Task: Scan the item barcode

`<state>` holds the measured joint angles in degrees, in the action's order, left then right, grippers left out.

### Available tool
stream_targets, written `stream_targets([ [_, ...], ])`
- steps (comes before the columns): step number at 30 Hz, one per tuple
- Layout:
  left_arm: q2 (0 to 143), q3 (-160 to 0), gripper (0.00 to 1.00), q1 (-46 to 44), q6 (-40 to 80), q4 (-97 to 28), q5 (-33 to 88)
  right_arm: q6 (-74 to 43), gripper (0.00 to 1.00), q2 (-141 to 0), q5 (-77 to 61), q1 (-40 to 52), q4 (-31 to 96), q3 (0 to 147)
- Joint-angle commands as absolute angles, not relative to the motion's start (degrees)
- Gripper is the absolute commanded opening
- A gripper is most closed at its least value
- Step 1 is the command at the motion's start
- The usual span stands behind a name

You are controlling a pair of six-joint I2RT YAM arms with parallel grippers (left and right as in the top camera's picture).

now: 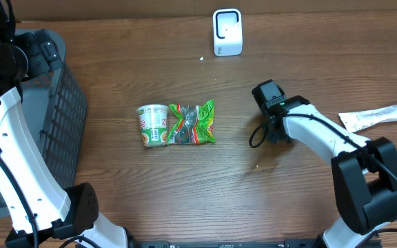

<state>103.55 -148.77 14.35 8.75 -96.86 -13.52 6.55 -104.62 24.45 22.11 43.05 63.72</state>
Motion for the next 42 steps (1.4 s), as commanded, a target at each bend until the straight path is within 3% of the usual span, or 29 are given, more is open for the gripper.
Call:
stream_targets([
  [1, 103.8, -148.9, 1.0, 14.2, 7.9, -96.8, -13.5, 10.4, 0.64, -104.6, 23.9, 18.6, 40.1, 63.7],
  [8, 103.8, -148.9, 1.0, 14.2, 7.9, -96.8, -13.5, 12.3, 0.69, -104.7, 19.6, 11.9, 33.4, 60.3],
  [12, 103.8, -148.9, 1.0, 14.2, 7.9, -96.8, -13.5, 11.8, 0.57, -105.0, 14.1, 11.4, 33.3, 59.3],
  [15, 103.8, -148.9, 1.0, 14.2, 7.9, -96.8, -13.5, 9.1, 0.57, -105.4, 13.3, 11.5, 34.4, 59.2],
  [20, 103.8, -148.9, 1.0, 14.2, 7.9, -96.8, -13.5, 6.5, 0.19, -105.4, 11.9, 11.8, 36.3, 60.1],
  [24, 103.8, -148.9, 1.0, 14.2, 7.9, -96.8, -13.5, -0.7, 0.04, -105.0, 5.3, 12.3, 42.9, 66.8],
  [28, 103.8, -148.9, 1.0, 14.2, 7.9, -96.8, -13.5, -1.5, 0.04, -104.9, -23.0, 12.2, 55.5, 78.3],
  [31, 103.8, -148.9, 1.0, 14.2, 7.9, -96.8, -13.5, 2.8, 0.04, -105.0, -41.4, 12.1, 55.1, 78.8],
  [38, 103.8, -148.9, 1.0, 14.2, 7.9, -96.8, -13.5, 5.5, 0.06, -112.7, -45.2, 13.3, 52.6, 76.4],
  [42, 103.8, -148.9, 1.0, 14.2, 7.9, -96.8, -13.5, 5.8, 0.17, -117.6, -42.6, 12.6, 51.0, 76.4],
])
